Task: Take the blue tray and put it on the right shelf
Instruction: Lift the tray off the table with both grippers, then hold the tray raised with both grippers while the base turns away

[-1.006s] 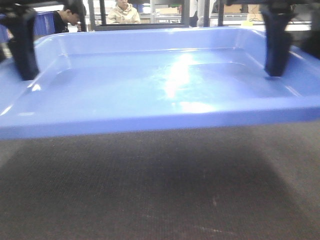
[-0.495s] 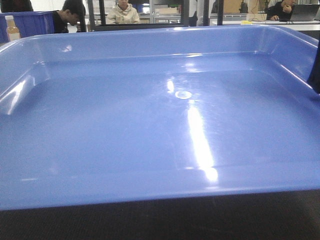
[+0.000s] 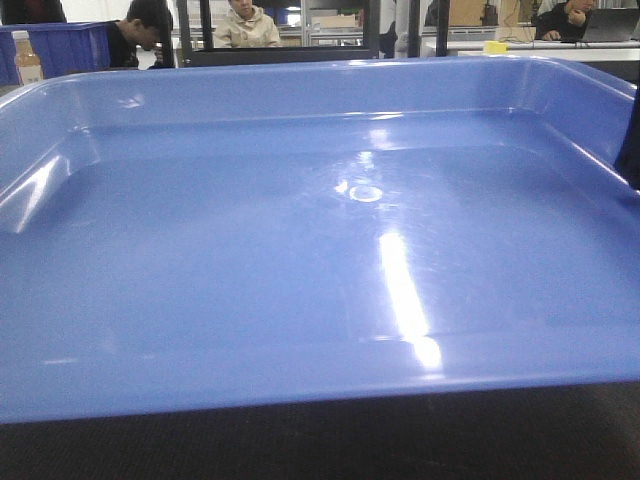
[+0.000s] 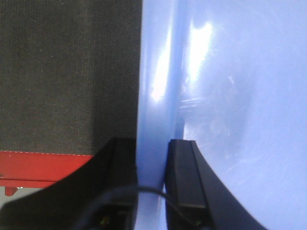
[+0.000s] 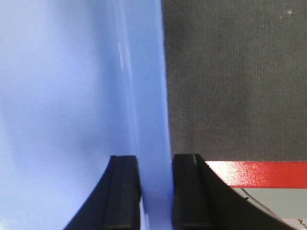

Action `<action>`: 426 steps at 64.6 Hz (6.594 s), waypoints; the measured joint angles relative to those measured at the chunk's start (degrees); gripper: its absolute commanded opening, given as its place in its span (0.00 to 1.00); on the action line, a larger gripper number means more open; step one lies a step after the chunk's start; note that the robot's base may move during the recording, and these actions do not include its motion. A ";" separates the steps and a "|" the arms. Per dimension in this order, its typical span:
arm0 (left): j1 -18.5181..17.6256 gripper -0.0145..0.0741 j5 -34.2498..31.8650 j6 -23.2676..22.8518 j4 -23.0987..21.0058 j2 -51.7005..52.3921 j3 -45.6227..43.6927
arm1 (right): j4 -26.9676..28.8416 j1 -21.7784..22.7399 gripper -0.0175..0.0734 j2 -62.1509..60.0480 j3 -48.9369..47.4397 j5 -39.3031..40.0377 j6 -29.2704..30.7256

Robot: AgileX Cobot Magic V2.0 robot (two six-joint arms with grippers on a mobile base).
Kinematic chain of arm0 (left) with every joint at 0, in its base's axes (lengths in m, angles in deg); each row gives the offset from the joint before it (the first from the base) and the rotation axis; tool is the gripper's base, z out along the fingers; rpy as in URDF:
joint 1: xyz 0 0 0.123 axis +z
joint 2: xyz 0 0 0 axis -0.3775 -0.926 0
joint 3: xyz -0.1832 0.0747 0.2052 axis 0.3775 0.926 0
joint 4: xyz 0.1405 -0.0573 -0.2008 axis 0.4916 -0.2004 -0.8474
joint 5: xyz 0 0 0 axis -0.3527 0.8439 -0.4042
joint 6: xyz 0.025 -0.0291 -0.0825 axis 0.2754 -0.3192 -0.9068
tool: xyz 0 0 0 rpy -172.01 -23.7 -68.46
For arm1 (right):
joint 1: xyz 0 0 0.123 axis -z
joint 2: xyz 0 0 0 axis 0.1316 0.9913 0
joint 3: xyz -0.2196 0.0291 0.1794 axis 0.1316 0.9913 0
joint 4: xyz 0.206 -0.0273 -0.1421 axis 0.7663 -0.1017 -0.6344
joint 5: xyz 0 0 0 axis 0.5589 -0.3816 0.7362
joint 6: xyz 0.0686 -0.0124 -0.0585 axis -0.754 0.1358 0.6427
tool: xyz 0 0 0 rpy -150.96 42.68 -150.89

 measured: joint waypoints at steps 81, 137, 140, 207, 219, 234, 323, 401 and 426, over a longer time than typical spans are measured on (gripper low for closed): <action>0.00 0.16 0.08 0.00 0.00 0.00 0.00 | 0.13 -0.10 0.39 0.00 0.00 -0.02 -0.11; 0.00 0.16 0.22 0.00 -0.75 0.00 0.00 | 0.17 -0.10 0.39 0.00 0.00 -0.25 -0.11; 0.00 0.16 0.24 0.00 -0.87 0.00 0.00 | 0.17 -0.10 0.39 0.00 0.00 -0.37 -0.11; 0.00 0.16 0.55 0.00 -1.55 0.00 0.00 | 0.07 -0.10 0.39 0.00 0.00 -0.90 -0.11; 0.00 0.16 0.55 0.00 -1.53 0.00 0.00 | 0.07 -0.10 0.39 0.00 0.00 -0.99 -0.11; 0.00 0.16 0.55 0.00 -1.66 0.00 0.00 | 0.07 -0.10 0.39 0.00 0.00 -1.12 -0.11; 0.00 0.16 0.76 0.00 -1.70 0.00 0.00 | 0.07 -0.10 0.39 0.00 0.00 -1.12 -0.11; 0.00 0.16 0.87 0.00 -1.70 0.00 0.00 | 0.17 -0.10 0.39 0.00 0.00 -1.12 -0.11; 0.00 0.16 0.87 0.00 -1.70 0.00 0.00 | 0.17 -0.10 0.39 0.00 0.00 -1.12 -0.11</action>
